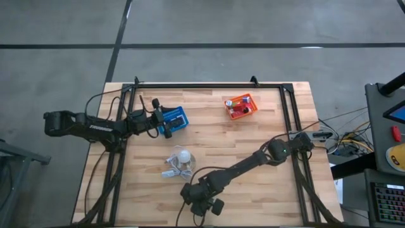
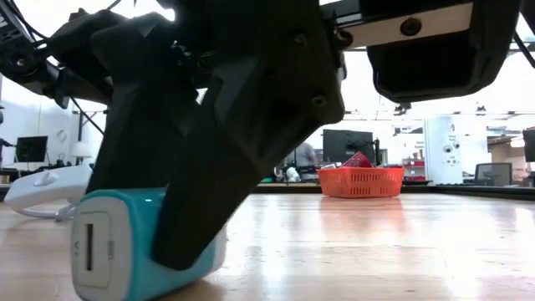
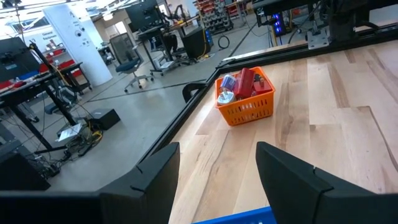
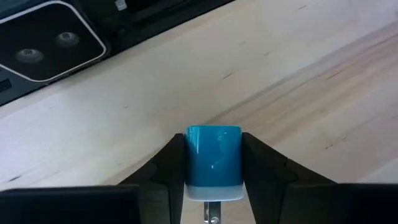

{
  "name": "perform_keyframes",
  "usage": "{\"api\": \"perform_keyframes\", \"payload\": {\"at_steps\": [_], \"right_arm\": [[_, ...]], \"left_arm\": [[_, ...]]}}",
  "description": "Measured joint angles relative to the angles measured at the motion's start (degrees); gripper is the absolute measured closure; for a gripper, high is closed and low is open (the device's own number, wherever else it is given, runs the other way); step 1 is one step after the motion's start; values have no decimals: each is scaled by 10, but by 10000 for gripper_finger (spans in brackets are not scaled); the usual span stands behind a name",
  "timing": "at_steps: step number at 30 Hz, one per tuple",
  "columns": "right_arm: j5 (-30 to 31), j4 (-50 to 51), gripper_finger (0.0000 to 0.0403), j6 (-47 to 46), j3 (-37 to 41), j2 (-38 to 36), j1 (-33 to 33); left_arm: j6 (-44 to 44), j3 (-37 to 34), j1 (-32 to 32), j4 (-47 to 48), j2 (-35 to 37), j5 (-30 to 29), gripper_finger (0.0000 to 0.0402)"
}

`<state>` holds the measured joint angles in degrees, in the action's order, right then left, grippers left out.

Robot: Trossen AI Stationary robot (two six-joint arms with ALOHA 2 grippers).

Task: Pick & Place Office items
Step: Put the blue charger adapter into the orange bin

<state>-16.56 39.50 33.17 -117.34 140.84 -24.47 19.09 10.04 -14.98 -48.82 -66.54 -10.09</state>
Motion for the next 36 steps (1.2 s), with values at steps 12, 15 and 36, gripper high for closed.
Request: {"api": "perform_keyframes", "payload": {"at_steps": [12,15,36], "right_arm": [[-5,-7,288,2,1,-1,0],[-15,-31,288,3,2,-1,2],[-415,-324,288,-87,6,-24,62]], "left_arm": [[-2,0,0,0,0,0,186],[-2,0,0,0,0,0,186],[-4,0,0,13,0,0,186]]}}
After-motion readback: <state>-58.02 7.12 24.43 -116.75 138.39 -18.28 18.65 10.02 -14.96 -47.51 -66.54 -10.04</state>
